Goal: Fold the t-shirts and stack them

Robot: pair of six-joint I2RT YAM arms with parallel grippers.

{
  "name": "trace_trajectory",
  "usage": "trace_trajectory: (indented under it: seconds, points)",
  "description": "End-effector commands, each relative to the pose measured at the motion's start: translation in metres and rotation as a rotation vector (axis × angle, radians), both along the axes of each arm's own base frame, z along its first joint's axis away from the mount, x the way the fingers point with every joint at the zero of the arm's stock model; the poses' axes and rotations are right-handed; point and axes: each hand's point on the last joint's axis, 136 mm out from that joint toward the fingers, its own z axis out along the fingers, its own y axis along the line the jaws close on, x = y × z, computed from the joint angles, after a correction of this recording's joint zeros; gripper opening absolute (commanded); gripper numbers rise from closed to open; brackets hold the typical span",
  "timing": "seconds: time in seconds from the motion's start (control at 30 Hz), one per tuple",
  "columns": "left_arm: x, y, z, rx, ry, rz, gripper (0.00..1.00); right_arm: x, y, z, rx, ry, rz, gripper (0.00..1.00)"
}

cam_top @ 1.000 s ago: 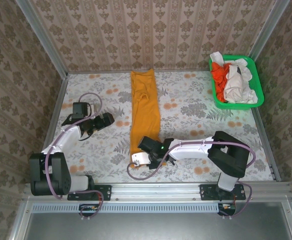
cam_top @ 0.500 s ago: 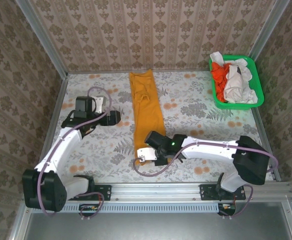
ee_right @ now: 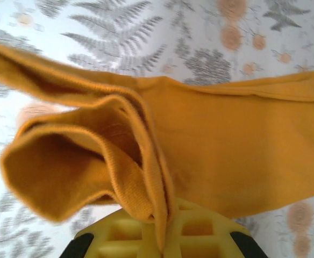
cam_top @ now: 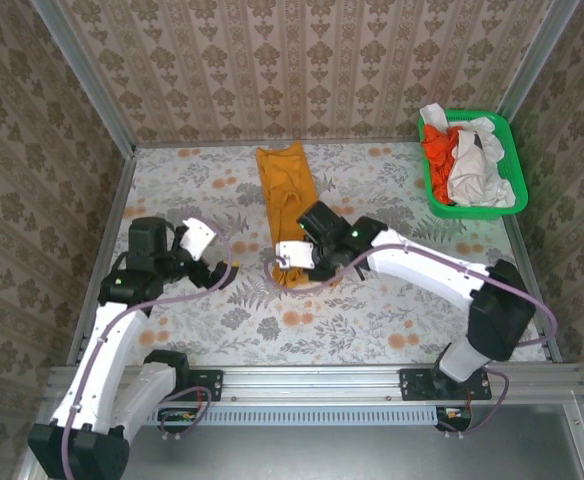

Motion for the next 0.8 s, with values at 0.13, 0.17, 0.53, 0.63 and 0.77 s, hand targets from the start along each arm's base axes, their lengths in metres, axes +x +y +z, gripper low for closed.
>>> trace_trajectory:
  seconds: [0.13,0.17,0.53,0.63,0.77]
  points:
    - [-0.009,0.001,-0.014,-0.001,-0.054,-0.049,1.0,0.064,0.001,-0.007,-0.067,-0.047,0.008,0.0]
    - [-0.007,0.002,-0.015,-0.009,-0.052,-0.044,1.0,0.072,0.002,-0.007,-0.06,-0.054,0.0,0.0]
    - [-0.001,0.007,-0.018,-0.039,-0.038,-0.018,1.0,0.139,0.011,-0.017,-0.074,-0.131,-0.06,0.0]
    - [-0.001,0.007,-0.018,-0.038,-0.039,-0.019,1.0,0.15,0.012,-0.022,-0.083,-0.143,-0.076,0.0]
    - [-0.001,0.007,-0.017,-0.04,-0.04,-0.017,1.0,0.162,0.014,-0.028,-0.087,-0.169,-0.092,0.0]
